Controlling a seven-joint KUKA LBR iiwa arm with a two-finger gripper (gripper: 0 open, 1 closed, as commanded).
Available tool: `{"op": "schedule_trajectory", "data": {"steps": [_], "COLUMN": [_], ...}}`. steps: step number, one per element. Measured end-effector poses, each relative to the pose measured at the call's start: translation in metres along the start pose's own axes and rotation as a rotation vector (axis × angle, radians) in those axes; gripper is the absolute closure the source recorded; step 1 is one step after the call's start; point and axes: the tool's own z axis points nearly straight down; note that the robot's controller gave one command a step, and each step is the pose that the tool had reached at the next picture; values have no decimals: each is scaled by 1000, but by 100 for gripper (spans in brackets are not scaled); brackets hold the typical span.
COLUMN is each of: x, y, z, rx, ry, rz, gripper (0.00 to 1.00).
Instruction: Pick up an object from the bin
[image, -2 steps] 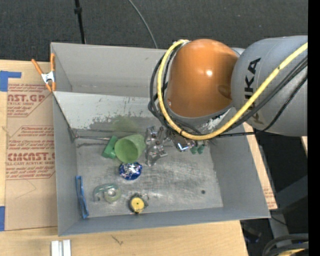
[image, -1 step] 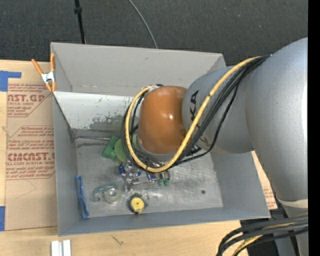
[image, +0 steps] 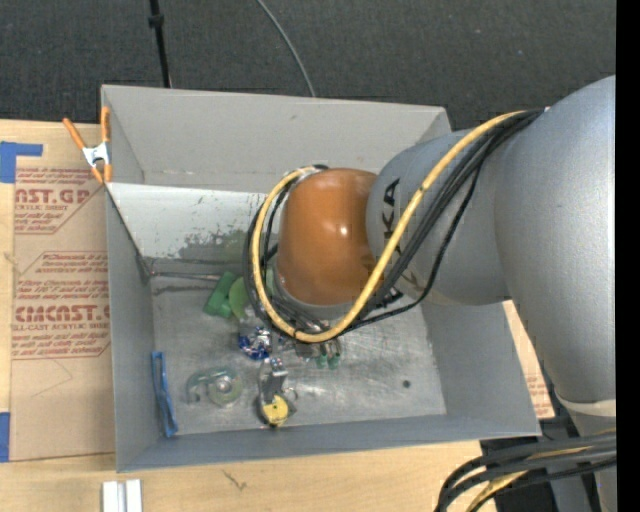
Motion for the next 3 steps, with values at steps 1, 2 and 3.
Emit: {"op": "schedule_trajectory", "data": {"steps": [1,2,3], "x": [-45,-46,-44], "y": [-55,-53,-69], "z": [75,72,-75], "rx": [-2,-3,1], "ry": [-10,-12,-11], "rz": [-34,-34,-92], "gripper": [0,100,100]}}
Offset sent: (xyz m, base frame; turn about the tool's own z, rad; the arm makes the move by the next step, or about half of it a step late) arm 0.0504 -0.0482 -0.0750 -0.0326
